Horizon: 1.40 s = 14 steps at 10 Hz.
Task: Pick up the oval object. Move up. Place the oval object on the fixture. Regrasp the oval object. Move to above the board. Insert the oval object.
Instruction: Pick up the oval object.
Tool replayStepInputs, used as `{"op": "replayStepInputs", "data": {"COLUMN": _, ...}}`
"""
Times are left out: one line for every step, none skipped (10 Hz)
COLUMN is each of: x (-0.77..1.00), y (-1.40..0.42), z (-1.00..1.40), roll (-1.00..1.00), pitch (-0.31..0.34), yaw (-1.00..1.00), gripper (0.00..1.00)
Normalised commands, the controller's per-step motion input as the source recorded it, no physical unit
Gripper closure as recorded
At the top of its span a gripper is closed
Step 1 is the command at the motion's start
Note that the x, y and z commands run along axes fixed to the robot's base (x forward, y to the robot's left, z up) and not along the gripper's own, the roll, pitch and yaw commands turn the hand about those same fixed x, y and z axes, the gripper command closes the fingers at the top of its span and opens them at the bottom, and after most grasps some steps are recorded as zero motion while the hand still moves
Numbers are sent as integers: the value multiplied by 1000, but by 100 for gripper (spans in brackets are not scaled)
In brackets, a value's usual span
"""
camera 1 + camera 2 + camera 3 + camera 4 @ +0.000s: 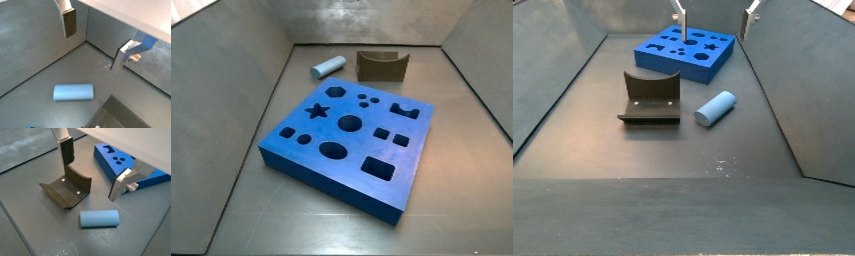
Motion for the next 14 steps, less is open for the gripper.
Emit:
{"op": "replayStepInputs", "data": {"x": 203, "y": -423, "z": -71, "roll": 296, "pitch": -1, "yaw": -529, "gripper": 0}}
{"op": "replayStepInputs", "data": {"x": 140, "y": -14, "z": -437, "roll": 290, "pitch": -70, "yaw": -963, "gripper": 0}}
{"op": "replayStepInputs", "data": {"x": 103, "y": 0, "z": -609, "roll": 186, "pitch": -4, "yaw": -1000, "gripper": 0}}
{"op": "replayStepInputs", "data": {"x": 49, "y": 0, "z": -797, "roll": 91, "pitch": 0, "yaw": -1000, "gripper": 0}}
{"op": "replayStepInputs", "data": {"x": 0, "y": 0, "z": -891, "roll": 46, "pitch": -17, "yaw": -1000, "gripper": 0}}
{"op": "replayStepInputs", "data": {"x": -31, "y": 0, "z": -934, "roll": 13, "pitch": -67, "yaw": -1000, "gripper": 0}}
{"op": "replayStepInputs", "data": {"x": -40, "y": 0, "z": -940, "roll": 6, "pitch": -74, "yaw": -1000, "gripper": 0}}
{"op": "replayStepInputs", "data": {"x": -40, "y": 0, "z": -940, "roll": 6, "pitch": -74, "yaw": -1000, "gripper": 0}}
{"op": "replayStepInputs", "data": {"x": -54, "y": 0, "z": -951, "roll": 0, "pitch": -107, "yaw": -1000, "gripper": 0}}
{"op": "replayStepInputs", "data": {"x": -89, "y": -266, "z": -906, "roll": 16, "pitch": -166, "yaw": -911, "gripper": 0}}
{"op": "replayStepInputs", "data": {"x": -146, "y": -511, "z": -954, "roll": 50, "pitch": -211, "yaw": -740, "gripper": 0}}
{"op": "replayStepInputs", "data": {"x": -40, "y": -289, "z": -414, "roll": -4, "pitch": -140, "yaw": -249, "gripper": 0}}
{"op": "replayStepInputs", "data": {"x": 0, "y": -20, "z": -106, "roll": 0, "pitch": -3, "yaw": 0, "gripper": 0}}
{"op": "replayStepInputs", "data": {"x": 117, "y": 0, "z": -743, "roll": 51, "pitch": -90, "yaw": 0, "gripper": 0}}
